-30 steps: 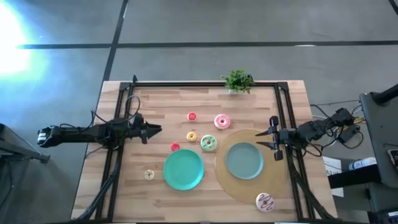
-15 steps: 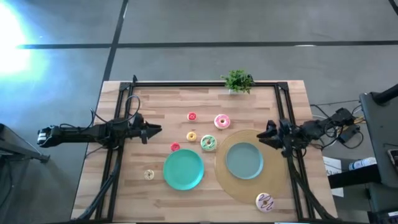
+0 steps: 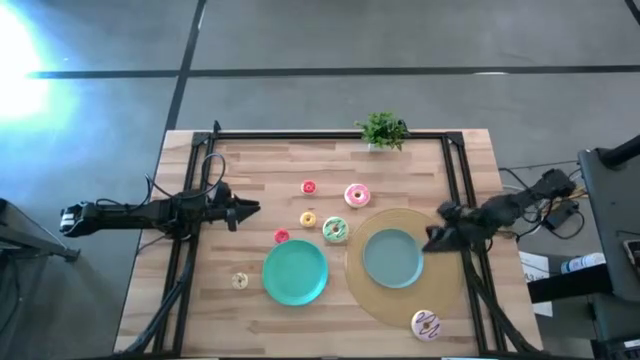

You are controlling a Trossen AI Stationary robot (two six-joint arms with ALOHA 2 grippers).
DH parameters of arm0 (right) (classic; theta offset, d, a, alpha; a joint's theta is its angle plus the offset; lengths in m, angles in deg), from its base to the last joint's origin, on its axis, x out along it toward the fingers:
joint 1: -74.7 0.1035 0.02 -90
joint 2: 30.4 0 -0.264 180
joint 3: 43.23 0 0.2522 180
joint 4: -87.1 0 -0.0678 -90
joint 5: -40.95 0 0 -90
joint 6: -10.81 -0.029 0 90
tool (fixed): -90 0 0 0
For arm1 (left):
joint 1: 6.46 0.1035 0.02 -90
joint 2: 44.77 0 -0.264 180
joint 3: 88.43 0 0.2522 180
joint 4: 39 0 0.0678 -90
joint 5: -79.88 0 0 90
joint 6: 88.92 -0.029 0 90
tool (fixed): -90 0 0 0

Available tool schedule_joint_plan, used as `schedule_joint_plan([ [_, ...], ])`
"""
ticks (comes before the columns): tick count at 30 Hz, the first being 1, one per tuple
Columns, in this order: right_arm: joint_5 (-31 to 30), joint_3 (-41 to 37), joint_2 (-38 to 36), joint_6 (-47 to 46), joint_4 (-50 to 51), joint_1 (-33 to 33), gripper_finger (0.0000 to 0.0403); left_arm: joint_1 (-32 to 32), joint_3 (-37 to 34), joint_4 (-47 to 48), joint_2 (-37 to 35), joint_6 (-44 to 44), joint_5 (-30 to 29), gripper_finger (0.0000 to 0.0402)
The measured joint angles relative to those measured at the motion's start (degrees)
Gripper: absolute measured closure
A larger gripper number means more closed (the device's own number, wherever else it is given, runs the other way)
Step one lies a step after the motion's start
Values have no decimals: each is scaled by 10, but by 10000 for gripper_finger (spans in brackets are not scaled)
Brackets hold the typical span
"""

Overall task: Pick & Place donuts
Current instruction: Put the large violet donut on the blue plate

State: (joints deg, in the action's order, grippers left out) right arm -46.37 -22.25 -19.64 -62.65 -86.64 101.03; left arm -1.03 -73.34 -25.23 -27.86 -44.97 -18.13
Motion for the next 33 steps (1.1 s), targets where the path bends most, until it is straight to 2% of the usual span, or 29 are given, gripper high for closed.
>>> schedule_joint_plan([
  [5, 18, 54, 168, -70, 99, 73, 270, 0, 0, 0, 0, 0, 0, 278],
  [9, 22, 140, 320, -76, 248, 138, 260, 0, 0, 0, 0, 0, 0, 278],
  [13, 19, 229, 459, -54, 371, 176, 235, 0, 0, 0, 0, 0, 0, 278],
  [19, 35, 319, 622, 20, 423, 202, 176, 0, 0, 0, 1, 0, 0, 278],
  [26, 39, 391, 740, 136, 425, 231, 138, 0, 0, 0, 1, 0, 0, 278],
  [33, 38, 402, 782, 144, 426, 237, 142, 0, 0, 0, 1, 0, 0, 278],
])
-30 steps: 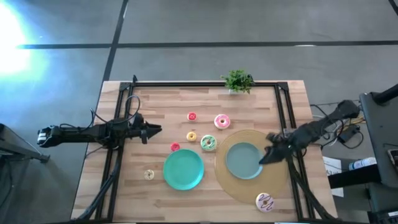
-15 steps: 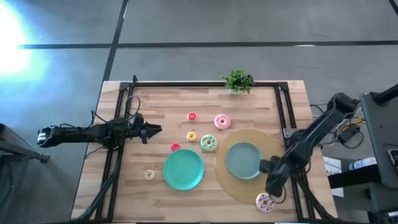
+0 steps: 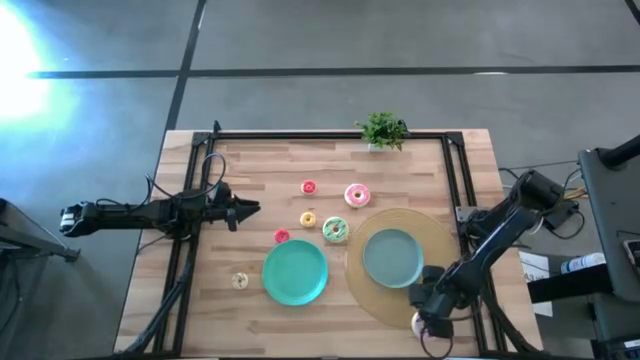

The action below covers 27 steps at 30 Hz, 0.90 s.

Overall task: Pick & Place donuts
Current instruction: Put the large violet donut on the blue plate

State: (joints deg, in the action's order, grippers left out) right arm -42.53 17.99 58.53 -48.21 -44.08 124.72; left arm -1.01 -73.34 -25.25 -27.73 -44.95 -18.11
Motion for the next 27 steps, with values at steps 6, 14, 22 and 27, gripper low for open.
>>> schedule_joint_plan([
  [6, 11, -2, 12, -2, -25, 0, 165, 0, 0, 0, 0, 0, 0, 278],
  [14, 25, -2, 8, -6, -50, 0, 203, 0, 0, 0, 0, 0, 0, 278],
  [22, 26, -2, 21, -45, -71, 0, 235, 0, 0, 0, 0, 0, 0, 278],
  [27, 26, 1, 15, -84, -69, 0, 308, 0, 0, 0, 0, 0, 0, 278],
])
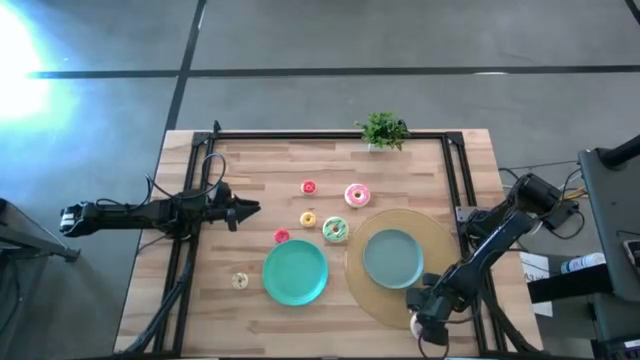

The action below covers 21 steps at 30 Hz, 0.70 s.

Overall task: Pick & Place donuts
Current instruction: Put the large violet donut on the blue plate

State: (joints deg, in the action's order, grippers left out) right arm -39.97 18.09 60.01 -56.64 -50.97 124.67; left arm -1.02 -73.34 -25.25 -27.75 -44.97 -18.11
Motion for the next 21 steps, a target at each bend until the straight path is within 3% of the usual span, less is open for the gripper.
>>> schedule_joint_plan([
  [4, -20, 14, -18, -32, 21, -1, 375, 0, 0, 0, 0, 0, 0, 278],
  [6, -57, 28, -38, -53, 67, -3, 385, 0, 0, 0, 0, 0, 0, 278],
  [12, -149, 33, -133, -188, 257, -56, 386, 0, 0, 0, 0, 0, 0, 278],
  [16, -153, -36, -216, -279, 239, -123, 377, 0, 0, 0, 0, 0, 0, 278],
  [21, -153, -99, -271, -284, 178, -181, 323, 0, 0, 0, 0, 0, 0, 278],
])
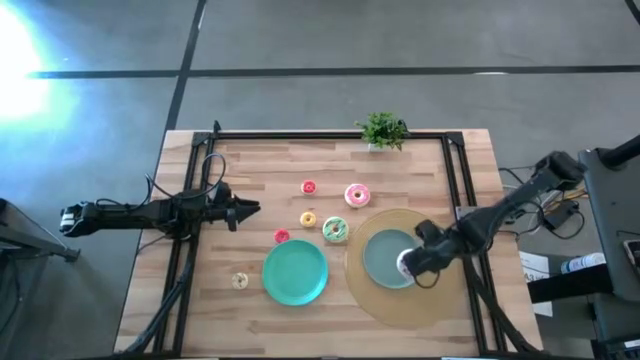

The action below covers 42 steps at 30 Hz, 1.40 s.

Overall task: Pick & Place donuts
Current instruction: Put the large violet donut on the blue plate, then put the large pink donut on the blue plate

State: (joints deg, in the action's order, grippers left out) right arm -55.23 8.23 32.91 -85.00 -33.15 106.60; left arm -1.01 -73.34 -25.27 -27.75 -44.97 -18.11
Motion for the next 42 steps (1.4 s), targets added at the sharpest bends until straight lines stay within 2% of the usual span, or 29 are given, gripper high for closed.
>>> schedule_joint_plan([
  [6, 2, -17, -7, 19, 0, -33, 245, 0, 0, 0, 0, 0, 0, 278],
  [11, 4, -13, -7, 39, 5, -36, 205, 0, 0, 0, 0, 0, 0, 278],
  [14, 2, -1, -11, 54, 36, -34, 197, 0, -1, -9, 0, 25, 0, 278],
  [18, 2, 32, -9, 92, 104, -34, 195, 0, -2, -57, 0, 268, 35, 278],
  [19, 0, 42, -8, 96, 123, -34, 195, 0, -2, -60, -1, 296, 36, 278],
  [23, -30, 69, -7, 106, 159, -34, 195, 0, -3, -65, 2, 310, 0, 278],
  [27, -43, 72, -4, 97, 135, -36, 195, 1, -3, -104, 2, 384, -103, 278],
  [30, -55, 72, 6, 79, 106, -43, 195, 0, 0, -207, 11, 316, -71, 278],
  [33, -99, 72, 20, 74, 80, -83, 195, 0, 18, -239, 24, 263, -31, 278],
  [35, -115, 72, 33, 79, 58, -131, 195, 0, 23, -233, 31, 246, -29, 278],
  [42, -99, 72, 88, 233, -93, -347, 195, 0, 28, -233, 57, 236, -5, 278],
])
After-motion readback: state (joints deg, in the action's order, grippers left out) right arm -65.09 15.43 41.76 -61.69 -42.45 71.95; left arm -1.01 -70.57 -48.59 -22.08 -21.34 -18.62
